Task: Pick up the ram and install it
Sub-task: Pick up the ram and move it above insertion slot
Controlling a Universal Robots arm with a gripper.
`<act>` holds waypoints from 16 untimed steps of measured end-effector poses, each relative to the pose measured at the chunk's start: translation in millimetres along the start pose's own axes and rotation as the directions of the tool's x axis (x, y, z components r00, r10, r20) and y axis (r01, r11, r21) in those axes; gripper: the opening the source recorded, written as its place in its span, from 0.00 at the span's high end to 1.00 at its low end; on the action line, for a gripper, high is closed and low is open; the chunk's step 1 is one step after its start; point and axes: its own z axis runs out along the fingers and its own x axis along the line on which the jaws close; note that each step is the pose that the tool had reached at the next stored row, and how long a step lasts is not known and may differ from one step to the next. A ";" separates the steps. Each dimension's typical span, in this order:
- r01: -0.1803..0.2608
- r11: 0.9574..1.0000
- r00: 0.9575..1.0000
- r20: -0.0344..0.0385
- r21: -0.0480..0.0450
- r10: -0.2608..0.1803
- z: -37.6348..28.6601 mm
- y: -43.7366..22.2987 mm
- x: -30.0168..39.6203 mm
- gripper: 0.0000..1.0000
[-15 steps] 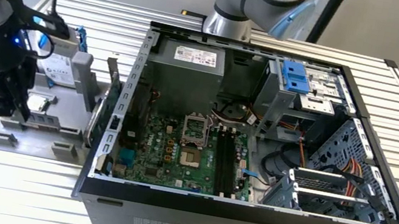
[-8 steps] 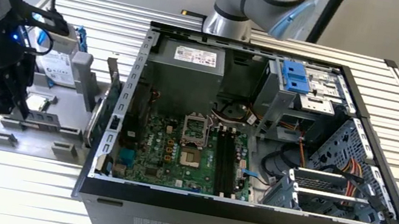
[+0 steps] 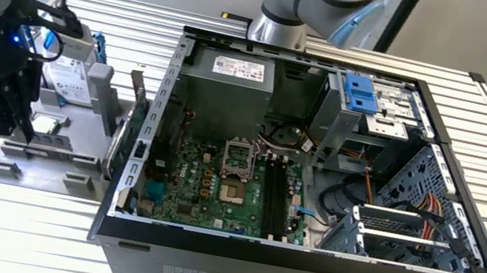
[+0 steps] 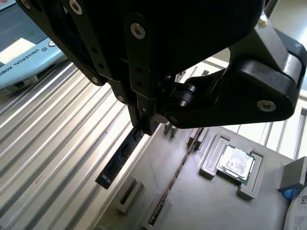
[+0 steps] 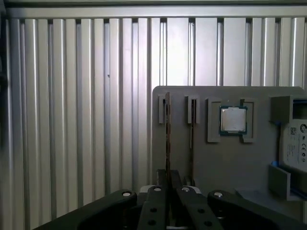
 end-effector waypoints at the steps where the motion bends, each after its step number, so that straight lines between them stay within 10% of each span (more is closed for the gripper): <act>1: 0.000 1.000 1.000 0.000 0.000 0.000 -0.8 0.0 0.0 1.00; 16: 0.000 1.000 1.000 0.000 0.000 0.000 -13.6 0.3 0.3 1.00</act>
